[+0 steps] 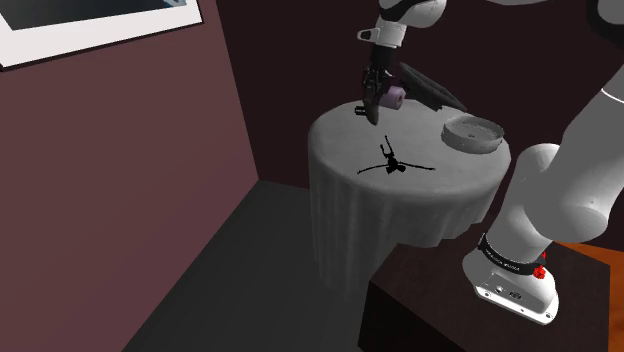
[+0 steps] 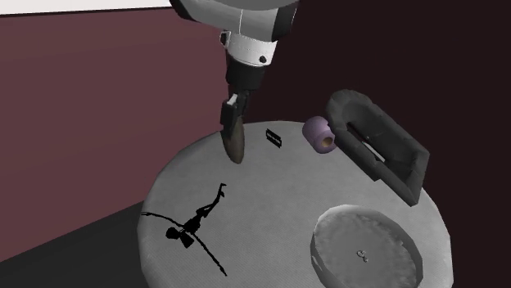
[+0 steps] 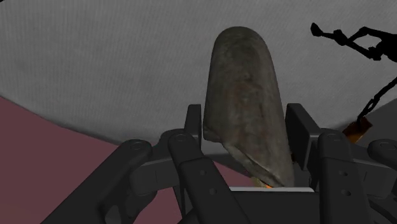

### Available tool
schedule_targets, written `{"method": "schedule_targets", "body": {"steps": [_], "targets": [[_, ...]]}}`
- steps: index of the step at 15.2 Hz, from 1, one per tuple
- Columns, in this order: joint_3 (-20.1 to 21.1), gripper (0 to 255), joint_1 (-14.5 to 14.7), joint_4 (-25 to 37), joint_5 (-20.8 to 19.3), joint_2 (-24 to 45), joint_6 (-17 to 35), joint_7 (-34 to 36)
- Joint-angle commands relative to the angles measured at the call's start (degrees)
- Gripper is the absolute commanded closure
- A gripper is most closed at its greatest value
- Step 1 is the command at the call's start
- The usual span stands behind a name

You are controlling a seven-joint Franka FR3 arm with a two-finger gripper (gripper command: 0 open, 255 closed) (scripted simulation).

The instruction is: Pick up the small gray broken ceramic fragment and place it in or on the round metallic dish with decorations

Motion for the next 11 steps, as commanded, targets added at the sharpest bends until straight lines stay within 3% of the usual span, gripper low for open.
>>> {"method": "schedule_targets", "body": {"steps": [1,11], "targets": [[-0.4,255,-1.0,-2.8,-2.1,-3.6,-0.4,-0.5],[-3.0,255,-8.6,-13.4,-11.7,-18.8,-4.1,-5.2]]}}
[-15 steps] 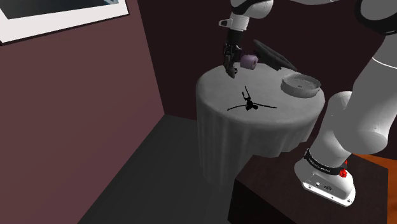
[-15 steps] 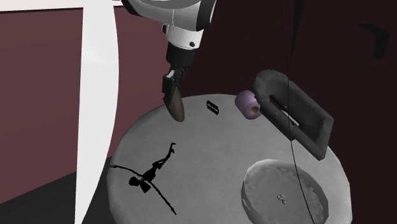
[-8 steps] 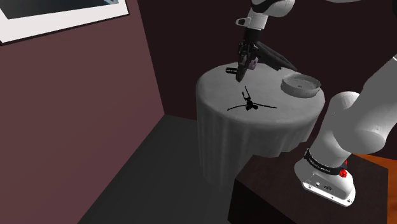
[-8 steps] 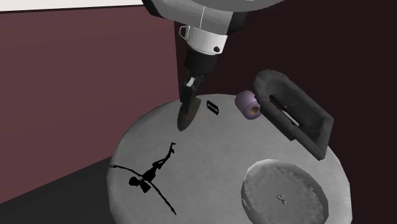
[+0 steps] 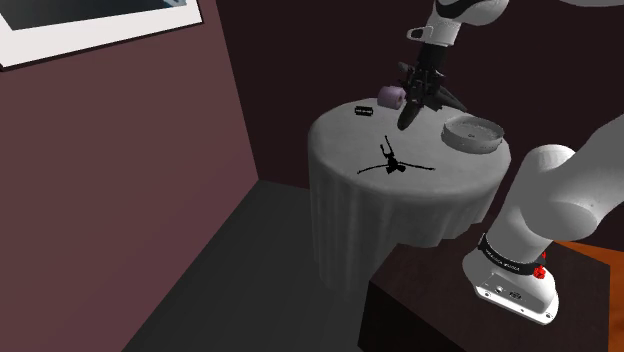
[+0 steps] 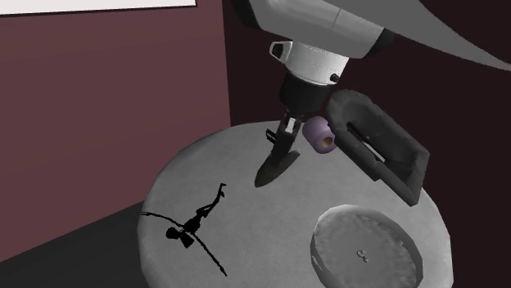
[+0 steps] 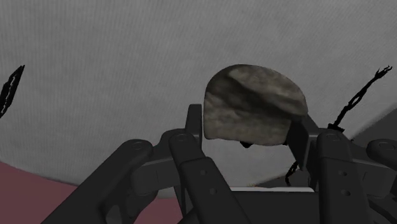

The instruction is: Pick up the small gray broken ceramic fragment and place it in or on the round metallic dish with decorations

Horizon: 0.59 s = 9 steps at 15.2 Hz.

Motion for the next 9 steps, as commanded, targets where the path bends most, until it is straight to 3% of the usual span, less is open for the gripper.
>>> {"method": "schedule_targets", "body": {"steps": [1,9], "targets": [[-0.8,255,-1.8,-1.4,-2.0,-2.8,-1.3,-1.5],[-4.7,255,-8.6,-4.3,-9.0,-11.2,-6.7,-8.1]]}}
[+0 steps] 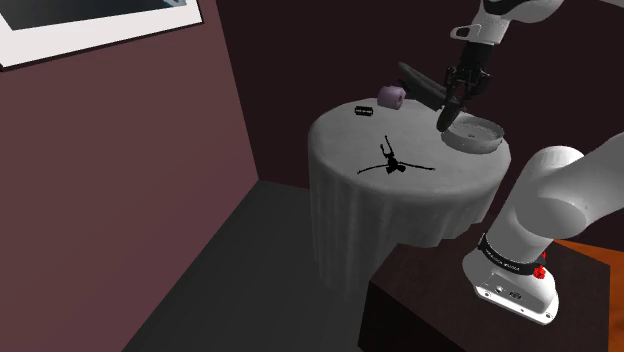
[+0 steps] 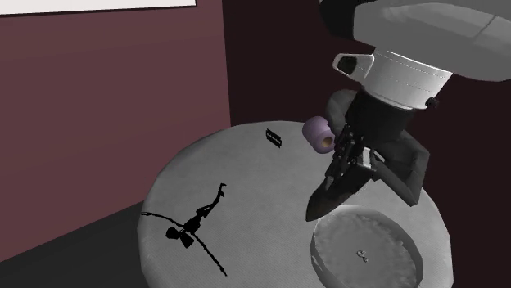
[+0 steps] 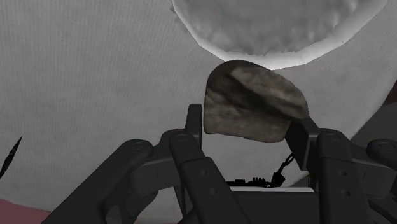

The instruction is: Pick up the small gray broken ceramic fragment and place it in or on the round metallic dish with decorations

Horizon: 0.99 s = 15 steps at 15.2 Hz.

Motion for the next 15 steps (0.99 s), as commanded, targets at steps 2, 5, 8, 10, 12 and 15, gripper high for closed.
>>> {"method": "schedule_targets", "body": {"steps": [2,5,8,10,12,15], "targets": [[-1.6,255,-2.6,-0.6,-2.7,-2.8,-2.1,-2.8],[-3.4,255,-4.4,-0.3,-4.8,-4.4,-3.9,-5.5],[-4.2,255,-4.6,-2.5,-5.4,-4.5,-1.8,-5.8],[-4.7,255,-4.7,-3.9,-5.8,-4.4,-0.3,-6.0],[-5.3,255,-4.8,-5.2,-6.1,-4.4,1.1,-6.2],[-6.3,255,-4.9,-7.2,-6.7,-4.1,3.4,-6.5]]}}
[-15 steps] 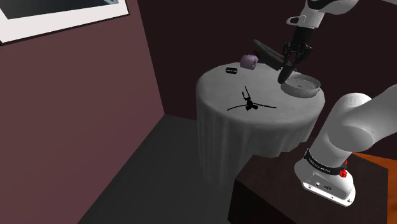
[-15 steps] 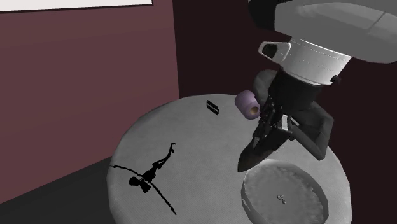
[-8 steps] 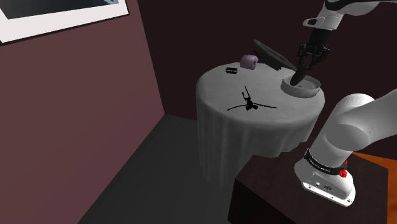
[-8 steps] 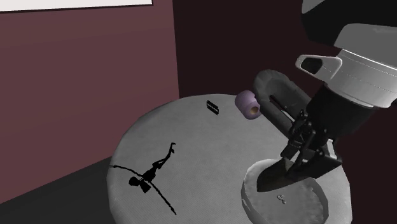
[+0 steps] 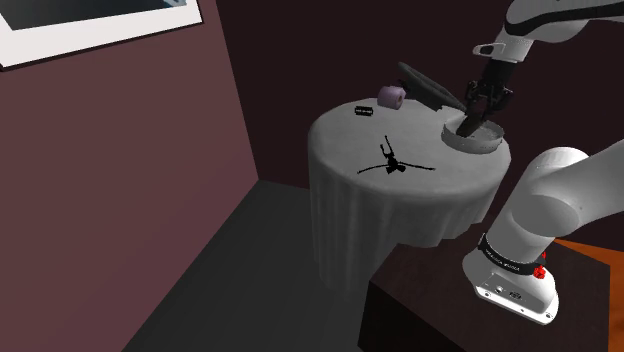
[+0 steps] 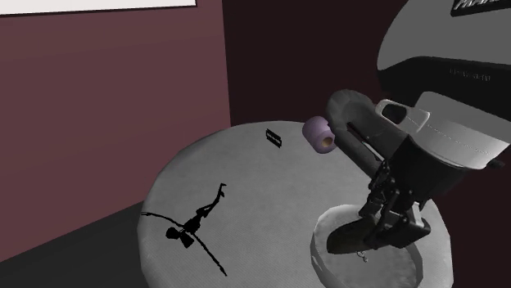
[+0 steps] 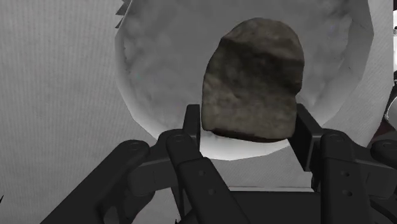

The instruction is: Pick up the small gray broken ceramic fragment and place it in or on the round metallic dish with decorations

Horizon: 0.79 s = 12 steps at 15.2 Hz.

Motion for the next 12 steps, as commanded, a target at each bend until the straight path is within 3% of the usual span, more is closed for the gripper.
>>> {"method": "schedule_targets", "body": {"steps": [1,7,8,12], "targets": [[-0.6,255,0.1,-1.7,-0.3,0.2,1.6,-0.1],[-0.4,255,-0.6,-2.5,0.8,0.8,2.9,-0.8],[-0.4,0,-0.6,-2.5,0.8,0.8,2.9,-0.8],[15.3,0,-8.9,-2.2,0.8,6.2,9.6,35.1]]}}
